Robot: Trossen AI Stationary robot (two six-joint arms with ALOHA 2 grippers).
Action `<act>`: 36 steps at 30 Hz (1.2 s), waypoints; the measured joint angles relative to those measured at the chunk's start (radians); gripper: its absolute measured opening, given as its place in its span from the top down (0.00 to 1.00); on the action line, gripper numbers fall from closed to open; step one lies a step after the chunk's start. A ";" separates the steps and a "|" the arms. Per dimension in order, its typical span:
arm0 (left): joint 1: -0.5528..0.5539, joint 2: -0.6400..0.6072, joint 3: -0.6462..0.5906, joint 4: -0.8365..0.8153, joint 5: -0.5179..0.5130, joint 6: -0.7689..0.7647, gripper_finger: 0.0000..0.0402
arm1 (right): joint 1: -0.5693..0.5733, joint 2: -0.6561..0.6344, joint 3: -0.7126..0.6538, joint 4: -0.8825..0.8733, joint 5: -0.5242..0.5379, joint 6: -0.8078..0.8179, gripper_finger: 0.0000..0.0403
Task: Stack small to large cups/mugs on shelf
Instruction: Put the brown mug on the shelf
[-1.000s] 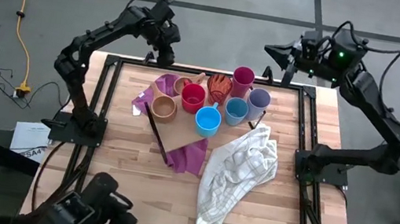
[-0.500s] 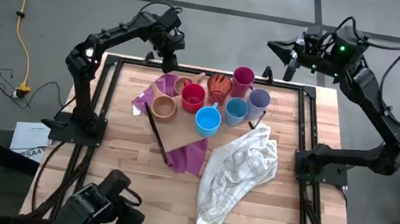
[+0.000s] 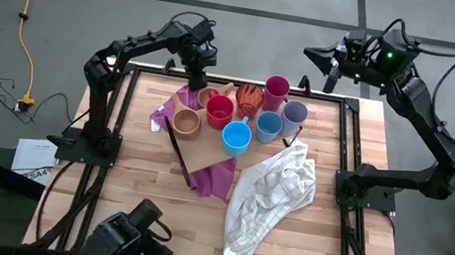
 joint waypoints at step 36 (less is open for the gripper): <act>-0.026 0.095 0.000 0.039 0.008 -0.037 0.83 | 0.004 0.000 0.000 0.001 -0.024 0.023 1.00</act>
